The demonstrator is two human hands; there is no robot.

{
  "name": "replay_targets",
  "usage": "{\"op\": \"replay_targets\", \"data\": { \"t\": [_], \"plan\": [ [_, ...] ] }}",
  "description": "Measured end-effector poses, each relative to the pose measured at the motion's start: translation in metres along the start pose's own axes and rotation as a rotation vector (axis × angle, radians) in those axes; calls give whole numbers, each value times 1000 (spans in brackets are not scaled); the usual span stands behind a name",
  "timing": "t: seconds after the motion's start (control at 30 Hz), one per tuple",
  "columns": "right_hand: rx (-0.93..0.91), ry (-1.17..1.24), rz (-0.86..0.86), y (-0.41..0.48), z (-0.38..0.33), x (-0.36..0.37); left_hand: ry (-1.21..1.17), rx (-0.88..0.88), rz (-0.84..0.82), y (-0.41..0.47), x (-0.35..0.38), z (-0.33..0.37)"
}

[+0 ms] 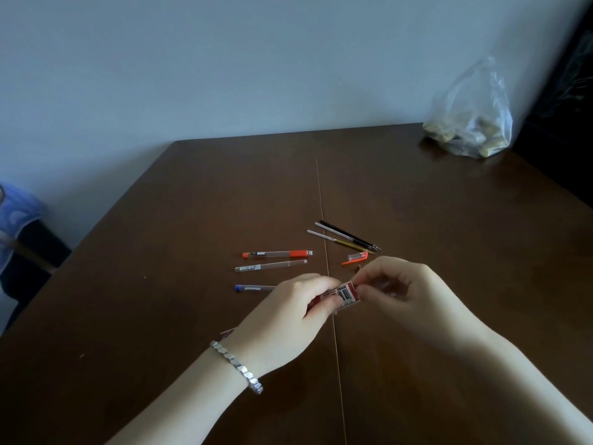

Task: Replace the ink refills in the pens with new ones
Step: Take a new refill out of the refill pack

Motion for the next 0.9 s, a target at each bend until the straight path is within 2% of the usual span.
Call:
{"op": "replay_targets", "data": {
  "t": [0.17,0.33,0.43,0.63,0.73,0.9],
  "plan": [
    [39,28,-8,-2,13,1,-78,-43,-25,0,4,-4],
    [4,-36,-46,-2,12,1,-16,17,-62,2,10,5],
    [-31,-31,-11,-5,9,-3,38,33,-92,5,14,7],
    [-40,-38,15,-7,7,-9,-72,-95,-201,8,25,-7],
    [39,75,61,-9,17,-28,-120,-126,-236,4,24,-17],
    [202,495,177,-16,38,-46,-195,-167,-213,1,23,-25]
  ]
}}
Point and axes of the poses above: each hand's wrist, its own y-axis towards the middle knuckle, its own x-axis out of the palm, z = x × y, the point moved 9 cm from there along y, towards the middle knuckle, and after that the axes turned 9 degrees about y, right-handed, at the moved point
